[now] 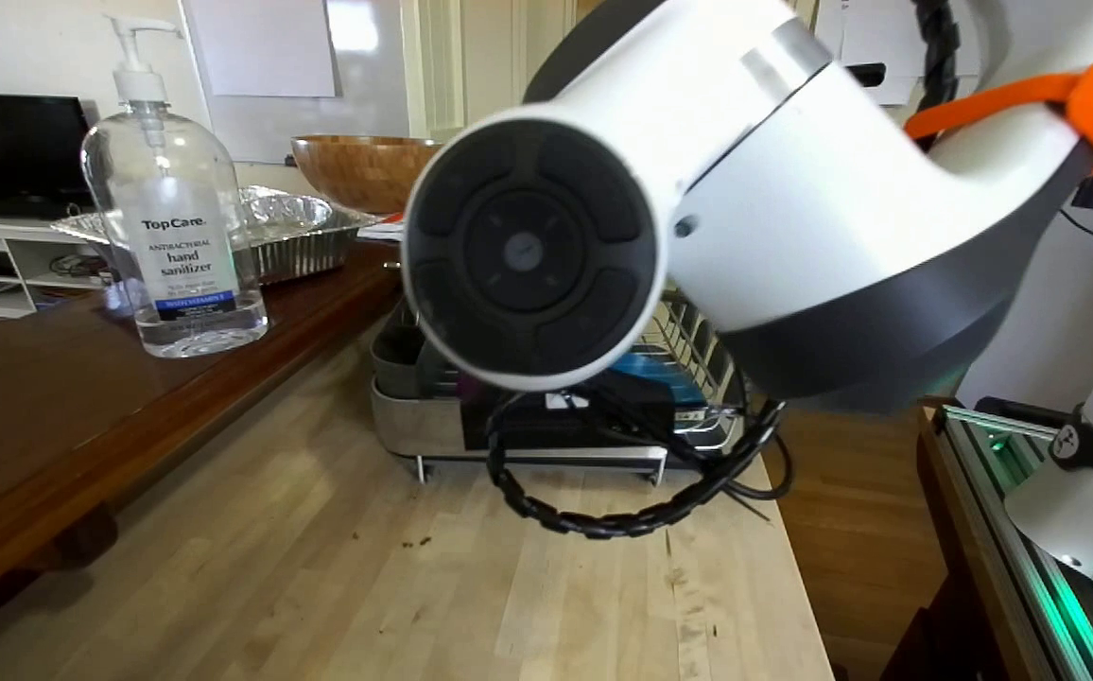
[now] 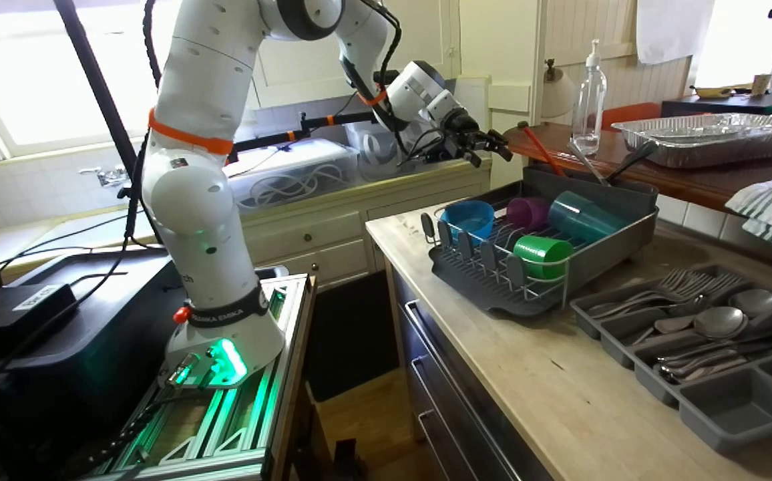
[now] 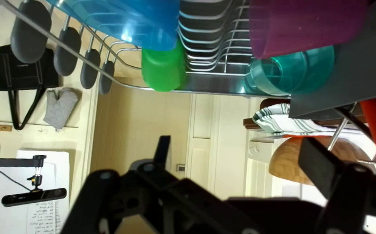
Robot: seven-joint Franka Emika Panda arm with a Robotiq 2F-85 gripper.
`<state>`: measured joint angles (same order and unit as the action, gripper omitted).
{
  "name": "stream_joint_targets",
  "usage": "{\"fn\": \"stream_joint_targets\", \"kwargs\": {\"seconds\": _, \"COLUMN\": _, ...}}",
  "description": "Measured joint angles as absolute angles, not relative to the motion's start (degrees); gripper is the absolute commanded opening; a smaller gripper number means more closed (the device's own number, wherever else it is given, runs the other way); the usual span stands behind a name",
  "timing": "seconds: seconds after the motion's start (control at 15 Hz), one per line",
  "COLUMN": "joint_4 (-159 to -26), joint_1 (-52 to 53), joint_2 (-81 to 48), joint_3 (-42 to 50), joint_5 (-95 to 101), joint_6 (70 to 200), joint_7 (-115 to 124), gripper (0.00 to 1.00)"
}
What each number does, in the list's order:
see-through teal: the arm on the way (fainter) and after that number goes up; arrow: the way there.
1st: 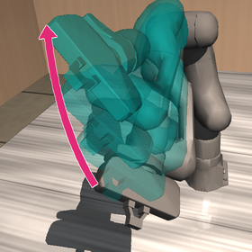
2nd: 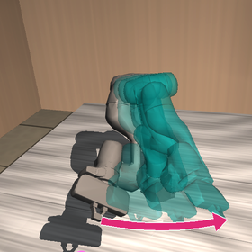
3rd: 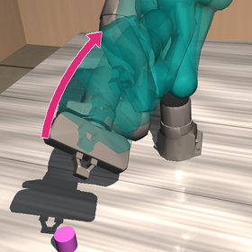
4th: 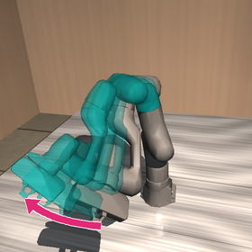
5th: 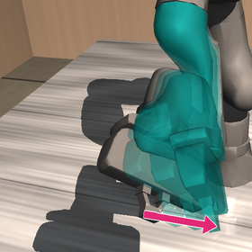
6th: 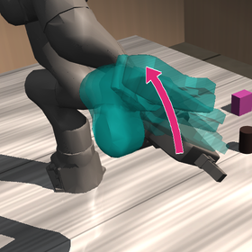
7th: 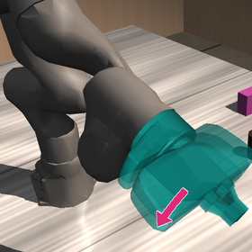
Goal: Place the pink cup on the dish rack
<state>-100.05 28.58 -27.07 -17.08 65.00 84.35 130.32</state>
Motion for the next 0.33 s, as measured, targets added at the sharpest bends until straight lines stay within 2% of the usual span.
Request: {"fn": "stream_joint_targets", "kwargs": {"seconds": 0.33, "joint_4": -113.85, "joint_1": 23.53, "joint_2": -13.57, "joint_3": -17.35, "joint_5": 62.99, "joint_6": 96.0, "joint_7": 134.29, "gripper": 1.0}}
